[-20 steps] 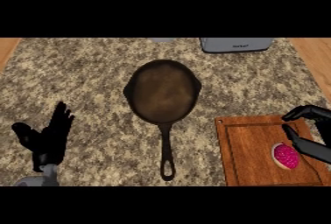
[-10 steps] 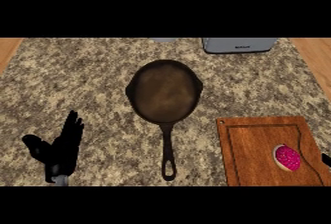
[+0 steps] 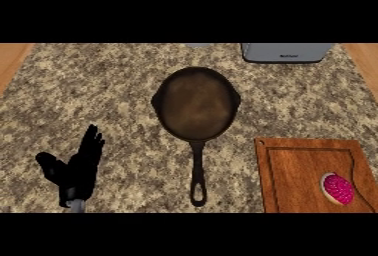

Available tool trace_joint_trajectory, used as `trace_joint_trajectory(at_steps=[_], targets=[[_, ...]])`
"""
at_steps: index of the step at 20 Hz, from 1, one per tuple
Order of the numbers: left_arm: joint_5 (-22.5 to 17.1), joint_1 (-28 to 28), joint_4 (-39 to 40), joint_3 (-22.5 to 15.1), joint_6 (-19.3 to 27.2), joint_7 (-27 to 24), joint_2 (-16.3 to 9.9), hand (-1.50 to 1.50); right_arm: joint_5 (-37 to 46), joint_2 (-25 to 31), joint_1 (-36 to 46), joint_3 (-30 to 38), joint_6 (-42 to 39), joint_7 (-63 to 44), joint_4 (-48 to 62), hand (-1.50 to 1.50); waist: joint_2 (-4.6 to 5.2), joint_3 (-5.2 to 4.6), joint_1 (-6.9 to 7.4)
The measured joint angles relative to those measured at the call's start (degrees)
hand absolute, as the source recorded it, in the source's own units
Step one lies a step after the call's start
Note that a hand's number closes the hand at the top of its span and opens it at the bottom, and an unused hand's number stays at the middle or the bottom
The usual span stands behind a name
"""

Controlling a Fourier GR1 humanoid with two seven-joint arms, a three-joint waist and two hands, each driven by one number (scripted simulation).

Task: Pick the cupcake from the cutting board and place it in the pan

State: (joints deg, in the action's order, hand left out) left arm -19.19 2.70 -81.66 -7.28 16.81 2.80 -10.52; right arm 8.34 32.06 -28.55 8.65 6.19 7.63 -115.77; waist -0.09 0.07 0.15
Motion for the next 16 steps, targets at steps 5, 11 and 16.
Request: trace_joint_trajectory(at_steps=[5,11,16], targets=[[0.45,-1.14,0.48,-0.35,-0.11,0.12,0.36,0.0,6.86,9.45,3.26,-2.22,-6.79,-12.78,0.89,-1.5,0.46,-0.1,1.48],[1.41,-1.88,0.51,-1.2,0.74,1.6,1.3,0.0,10.61,15.13,13.26,-7.84,-16.64,-26.59,2.35,-1.5,0.34,-0.02,1.54],[1.22,0.35,-1.54,-0.65,0.26,2.01,1.16,0.0,13.88,14.2,22.67,-12.61,-22.0,-29.64,9.27,-1.5,0.16,0.02,1.12]])
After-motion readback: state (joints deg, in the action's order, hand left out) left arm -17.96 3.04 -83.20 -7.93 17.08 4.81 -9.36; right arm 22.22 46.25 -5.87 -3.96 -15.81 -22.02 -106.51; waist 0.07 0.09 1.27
